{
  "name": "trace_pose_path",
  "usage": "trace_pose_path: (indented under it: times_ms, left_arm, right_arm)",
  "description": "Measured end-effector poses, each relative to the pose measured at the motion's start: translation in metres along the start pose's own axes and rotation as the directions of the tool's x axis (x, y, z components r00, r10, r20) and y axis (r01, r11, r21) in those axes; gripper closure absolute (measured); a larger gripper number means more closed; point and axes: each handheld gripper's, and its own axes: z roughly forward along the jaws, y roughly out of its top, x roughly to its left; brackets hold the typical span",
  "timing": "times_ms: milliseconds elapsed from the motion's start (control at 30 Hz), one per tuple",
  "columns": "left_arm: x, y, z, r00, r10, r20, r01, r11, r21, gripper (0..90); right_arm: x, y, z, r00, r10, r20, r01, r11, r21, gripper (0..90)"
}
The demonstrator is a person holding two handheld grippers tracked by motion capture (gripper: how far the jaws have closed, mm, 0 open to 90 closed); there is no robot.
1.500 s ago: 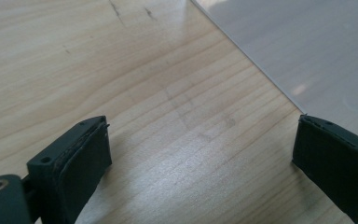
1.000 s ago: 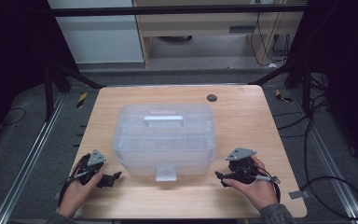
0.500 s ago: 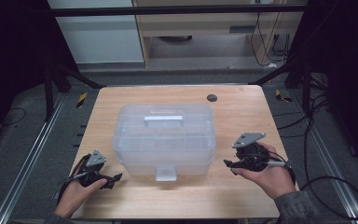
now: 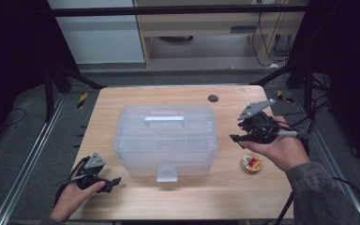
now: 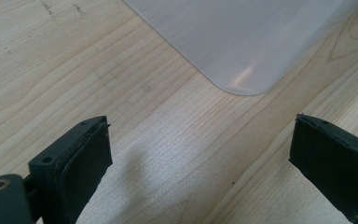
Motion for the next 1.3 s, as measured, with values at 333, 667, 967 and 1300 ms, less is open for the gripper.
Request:
trace_pose_path:
  times_ms: [333,667,967,1300]
  left_arm:
    - [-0.005,0.002,-0.003,0.9989,0.013,0.045,-0.015,0.9994,0.031,5.6]
    - [-0.020,0.011,-0.006,0.9976,0.042,0.054,-0.044,0.9982,0.041,6.8]
    - [-0.016,0.009,-0.005,0.9983,0.027,0.051,-0.027,0.9996,-0.005,9.3]
    - [-0.019,0.009,-0.003,0.9977,0.018,0.065,-0.020,0.9992,0.036,9.5]
  right_arm:
    - [-0.001,0.059,-0.007,0.9949,-0.099,-0.017,0.099,0.995,0.010,57.8]
    - [0.020,0.101,0.019,0.9798,-0.184,-0.078,0.186,0.982,0.020,62.8]
    - [0.038,0.125,0.050,0.9647,-0.230,-0.129,0.233,0.972,0.011,59.6]
    - [0.051,0.140,0.085,0.9515,-0.251,-0.177,0.261,0.965,0.033,55.8]
